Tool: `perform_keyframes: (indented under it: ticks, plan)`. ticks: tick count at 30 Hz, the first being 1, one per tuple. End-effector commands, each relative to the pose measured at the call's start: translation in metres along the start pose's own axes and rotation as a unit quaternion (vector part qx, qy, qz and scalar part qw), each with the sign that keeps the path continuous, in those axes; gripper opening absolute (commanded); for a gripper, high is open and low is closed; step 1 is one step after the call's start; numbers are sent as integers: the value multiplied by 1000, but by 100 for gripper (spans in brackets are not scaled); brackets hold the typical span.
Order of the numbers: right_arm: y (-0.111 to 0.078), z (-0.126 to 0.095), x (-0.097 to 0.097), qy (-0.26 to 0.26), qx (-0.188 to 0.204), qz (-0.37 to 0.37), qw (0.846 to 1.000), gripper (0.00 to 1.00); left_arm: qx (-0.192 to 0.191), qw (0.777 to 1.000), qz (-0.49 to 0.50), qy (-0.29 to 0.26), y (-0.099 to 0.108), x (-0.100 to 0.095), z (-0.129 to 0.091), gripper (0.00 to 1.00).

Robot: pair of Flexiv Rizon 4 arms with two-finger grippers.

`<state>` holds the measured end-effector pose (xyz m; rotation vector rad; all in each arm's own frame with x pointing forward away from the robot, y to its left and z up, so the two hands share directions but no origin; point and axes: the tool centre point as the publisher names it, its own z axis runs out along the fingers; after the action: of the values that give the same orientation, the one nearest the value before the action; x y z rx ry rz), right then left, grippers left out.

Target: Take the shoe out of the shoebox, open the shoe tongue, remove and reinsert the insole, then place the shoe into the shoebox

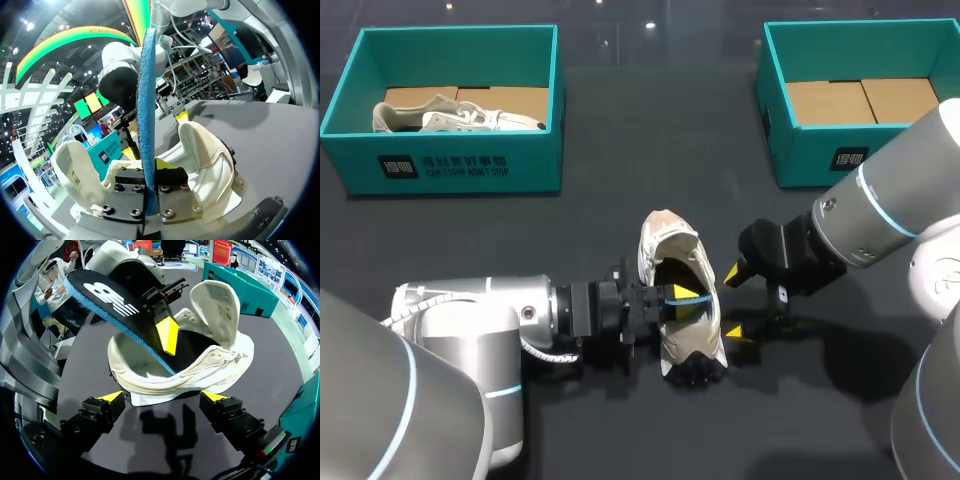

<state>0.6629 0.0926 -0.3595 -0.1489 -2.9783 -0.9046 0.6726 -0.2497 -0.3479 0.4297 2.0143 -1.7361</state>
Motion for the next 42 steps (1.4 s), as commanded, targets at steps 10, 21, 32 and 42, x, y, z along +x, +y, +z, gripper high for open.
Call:
perform_keyframes:
  ticks: [10,21,32,42]
  plan:
    - [0,1,1,-2,0,0,1000,100,8,1000,-2,-1,-8,-4,3,19]
    - [0,1,1,-2,0,0,1000,100,17,1000,13,-3,-30,-6,2,31]
    - [0,1,1,-2,0,0,1000,100,10,999,32,3,-45,-5,7,0]
    - [0,1,1,-2,0,0,1000,100,-12,999,42,14,-29,-3,10,0]
